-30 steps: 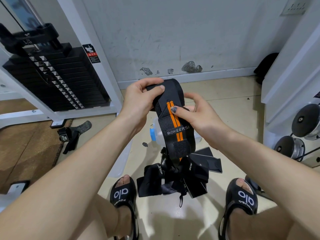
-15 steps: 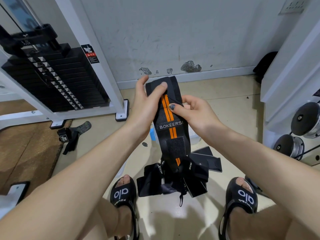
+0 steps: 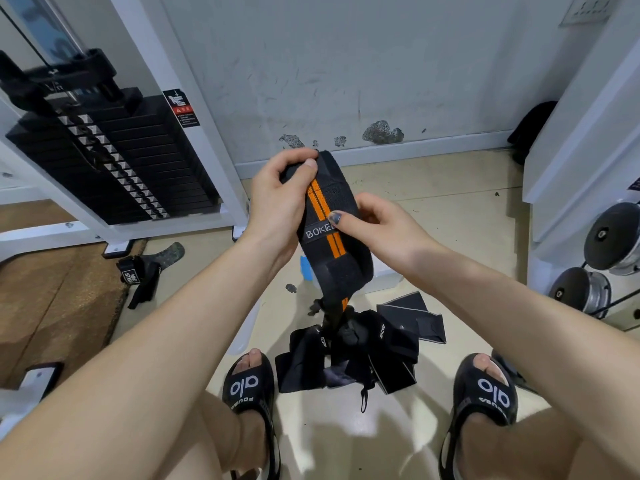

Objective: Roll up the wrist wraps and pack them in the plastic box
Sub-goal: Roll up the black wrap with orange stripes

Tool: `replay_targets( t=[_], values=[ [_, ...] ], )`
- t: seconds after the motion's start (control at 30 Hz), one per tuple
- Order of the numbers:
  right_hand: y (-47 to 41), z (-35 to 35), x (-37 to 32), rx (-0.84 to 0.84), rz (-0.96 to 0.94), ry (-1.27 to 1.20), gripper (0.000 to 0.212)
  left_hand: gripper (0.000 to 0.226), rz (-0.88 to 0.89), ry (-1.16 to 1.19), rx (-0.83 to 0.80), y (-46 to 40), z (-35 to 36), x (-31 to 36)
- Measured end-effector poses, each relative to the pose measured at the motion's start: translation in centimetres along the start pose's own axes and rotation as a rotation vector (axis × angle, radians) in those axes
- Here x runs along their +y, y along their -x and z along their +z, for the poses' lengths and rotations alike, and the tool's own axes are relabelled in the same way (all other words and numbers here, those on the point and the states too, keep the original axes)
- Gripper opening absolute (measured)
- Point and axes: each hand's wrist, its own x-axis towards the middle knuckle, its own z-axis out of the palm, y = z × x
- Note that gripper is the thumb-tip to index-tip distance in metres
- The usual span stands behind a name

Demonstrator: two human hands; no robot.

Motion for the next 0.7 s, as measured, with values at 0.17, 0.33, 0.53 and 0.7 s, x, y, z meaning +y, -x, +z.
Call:
replay_targets(
  t=[0.17,0.33,0.53,0.7],
  values=[
    [0.1,0.1,-0.3,0.016,0.0,0.005,0.025,0.024,-0.208,0.214,0.016,-0.1,0.3,0.4],
    [0.1,-0.1,-0.8,0.106,-0.019,-0.078,0.028,0.023,-0.195,0.081,-0.117,1.8,1.1,-0.8],
    [0.4,-0.1,0.2,-0.117,0.084,-0.086,0.015,0.021,-0.265,0.225,0.077,-0.1,0.0,0.3],
    [0.3,0.1,1.1,-0.159,0.049,-0.092,0.008,0.034,-0.462,0.308,0.097,-1.6,-2.3,0.4]
  ],
)
